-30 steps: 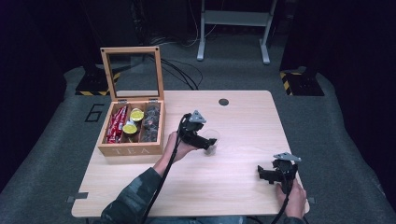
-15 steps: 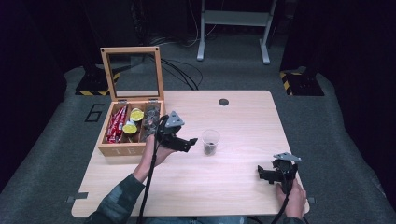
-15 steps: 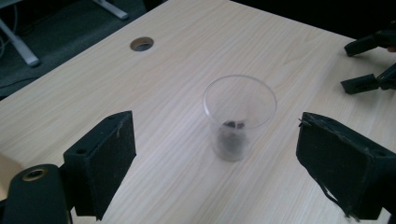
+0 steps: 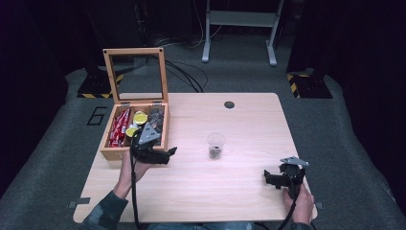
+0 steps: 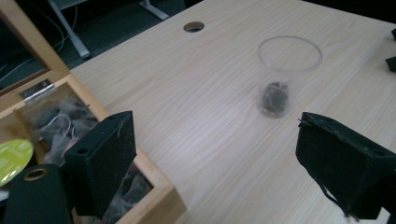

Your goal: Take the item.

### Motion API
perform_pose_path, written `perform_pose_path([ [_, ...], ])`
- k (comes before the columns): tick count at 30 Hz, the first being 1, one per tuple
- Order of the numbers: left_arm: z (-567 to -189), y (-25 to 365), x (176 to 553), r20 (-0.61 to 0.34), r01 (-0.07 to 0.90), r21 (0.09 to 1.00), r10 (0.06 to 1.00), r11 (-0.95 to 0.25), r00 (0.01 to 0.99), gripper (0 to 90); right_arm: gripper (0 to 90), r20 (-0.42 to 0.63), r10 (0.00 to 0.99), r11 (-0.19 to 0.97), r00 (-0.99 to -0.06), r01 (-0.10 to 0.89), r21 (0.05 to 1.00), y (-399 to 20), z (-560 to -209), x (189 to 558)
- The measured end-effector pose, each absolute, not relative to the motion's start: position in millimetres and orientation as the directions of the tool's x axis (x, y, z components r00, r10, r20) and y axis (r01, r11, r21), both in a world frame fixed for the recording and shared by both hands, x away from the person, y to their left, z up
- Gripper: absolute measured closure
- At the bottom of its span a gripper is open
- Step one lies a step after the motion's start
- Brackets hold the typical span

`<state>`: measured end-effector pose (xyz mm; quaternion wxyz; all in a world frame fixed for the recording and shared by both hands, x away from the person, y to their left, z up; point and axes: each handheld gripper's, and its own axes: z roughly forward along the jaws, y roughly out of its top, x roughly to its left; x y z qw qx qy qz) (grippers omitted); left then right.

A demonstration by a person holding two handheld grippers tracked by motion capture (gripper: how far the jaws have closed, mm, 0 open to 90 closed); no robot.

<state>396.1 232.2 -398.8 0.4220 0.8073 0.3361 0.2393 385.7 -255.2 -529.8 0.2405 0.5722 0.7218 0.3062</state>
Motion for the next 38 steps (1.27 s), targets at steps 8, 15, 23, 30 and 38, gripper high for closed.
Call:
perform_pose_path([
  [8, -418.6, 261.8, 379.3, 0.098, 0.373, 0.838, 0.781, -0.399, 0.617, 12.4, 0.0, 0.004, 0.973, 0.158, -0.230, 0.679, 0.717, -255.2, -529.6, 385.8],
  [15, -441.3, 283.6, 367.5, 0.070, 0.418, 0.833, 0.819, -0.363, 0.570, 12.0, 0.0, 0.004, 0.973, 0.158, -0.231, 0.679, 0.717, -255.2, -529.7, 385.7],
  [23, -475.2, 301.8, 350.3, 0.036, 0.476, 0.808, 0.835, -0.348, 0.549, 12.0, 0.0, 0.004, 0.973, 0.157, -0.230, 0.679, 0.717, -255.2, -529.7, 385.7],
  [30, -510.2, 311.5, 344.9, 0.028, 0.551, 0.750, 0.850, -0.366, 0.526, 9.9, 0.0, 0.003, 0.973, 0.160, -0.232, 0.679, 0.717, -255.4, -529.6, 385.8],
  [38, -530.2, 313.6, 346.3, 0.006, 0.575, 0.733, 0.848, -0.364, 0.529, 9.7, 0.0, 0.003, 0.972, 0.161, -0.234, 0.678, 0.717, -255.5, -529.7, 385.9],
])
